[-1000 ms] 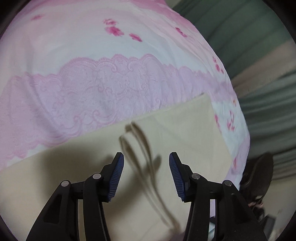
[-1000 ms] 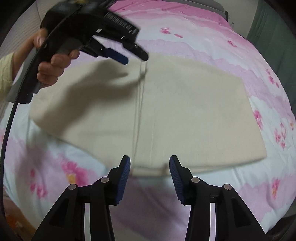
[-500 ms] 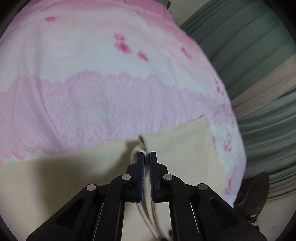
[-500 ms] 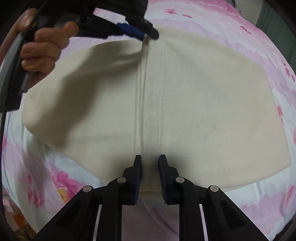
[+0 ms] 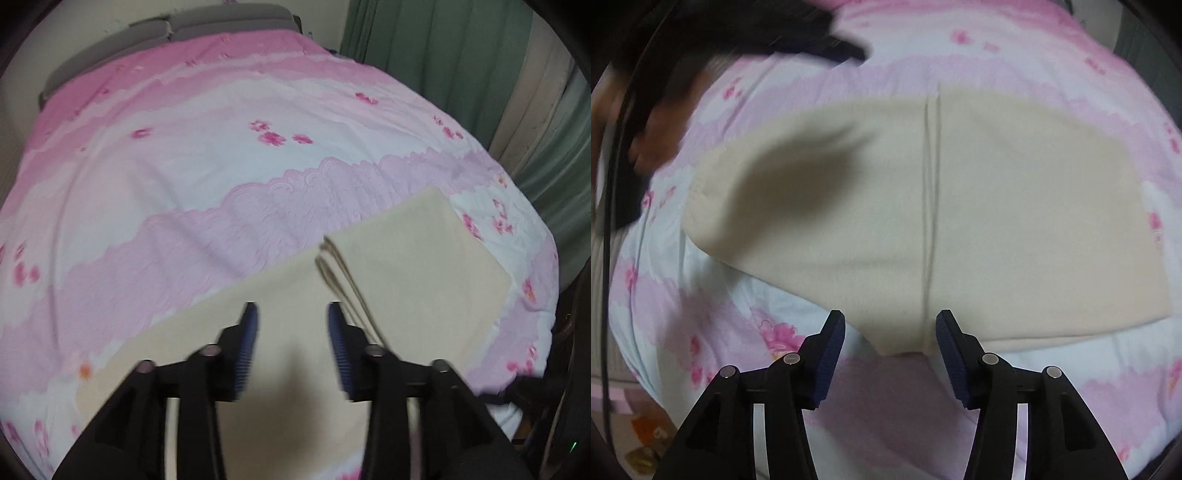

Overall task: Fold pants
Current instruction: 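Open both grippers and raise them off the flattened trousers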

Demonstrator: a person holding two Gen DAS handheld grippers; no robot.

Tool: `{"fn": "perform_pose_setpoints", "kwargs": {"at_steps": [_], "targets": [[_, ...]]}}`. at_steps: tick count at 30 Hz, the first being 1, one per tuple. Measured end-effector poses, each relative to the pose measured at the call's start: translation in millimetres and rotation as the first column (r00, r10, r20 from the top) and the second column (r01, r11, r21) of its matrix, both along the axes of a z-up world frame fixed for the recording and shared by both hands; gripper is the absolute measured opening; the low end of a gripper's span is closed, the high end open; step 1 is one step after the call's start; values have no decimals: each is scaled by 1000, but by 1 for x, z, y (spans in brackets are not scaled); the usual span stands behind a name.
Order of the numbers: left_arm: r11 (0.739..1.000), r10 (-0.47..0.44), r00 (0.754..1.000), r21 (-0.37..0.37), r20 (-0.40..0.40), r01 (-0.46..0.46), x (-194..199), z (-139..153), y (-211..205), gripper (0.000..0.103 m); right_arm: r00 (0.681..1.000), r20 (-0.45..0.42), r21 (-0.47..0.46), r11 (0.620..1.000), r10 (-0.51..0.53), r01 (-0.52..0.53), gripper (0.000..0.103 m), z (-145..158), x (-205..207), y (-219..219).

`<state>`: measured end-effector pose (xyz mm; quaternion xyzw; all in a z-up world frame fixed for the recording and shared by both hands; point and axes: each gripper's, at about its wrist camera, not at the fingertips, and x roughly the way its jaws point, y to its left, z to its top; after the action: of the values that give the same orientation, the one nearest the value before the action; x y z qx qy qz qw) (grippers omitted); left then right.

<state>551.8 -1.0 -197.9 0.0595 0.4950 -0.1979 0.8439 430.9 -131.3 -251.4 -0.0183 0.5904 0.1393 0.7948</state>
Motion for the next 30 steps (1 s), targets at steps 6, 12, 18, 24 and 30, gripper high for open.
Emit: {"fn": "perform_pose_setpoints", "kwargs": {"at_steps": [6,12,18,24,30], "targets": [[988,155,988,-10,23,-154,-77,25,35,64,997,81,3,1000,-20,20,58,45,13,-13],[936,345,938,-61,-34,-347,-133,17,77,68,987,150,7,999,50,-52,63,71,4,17],[829,526,841,-143,-131,-541,-159,-24,152,70,981,150,-12,992,123,-122,66,68,8,68],[691,599,749,-291,-281,-662,-162,-75,218,70,979,75,-38,982,189,-187,66,46,17,112],[532,623,660,-391,-421,-751,-150,-127,252,69,974,12,-49,973,228,-227,66,26,28,138]]}}
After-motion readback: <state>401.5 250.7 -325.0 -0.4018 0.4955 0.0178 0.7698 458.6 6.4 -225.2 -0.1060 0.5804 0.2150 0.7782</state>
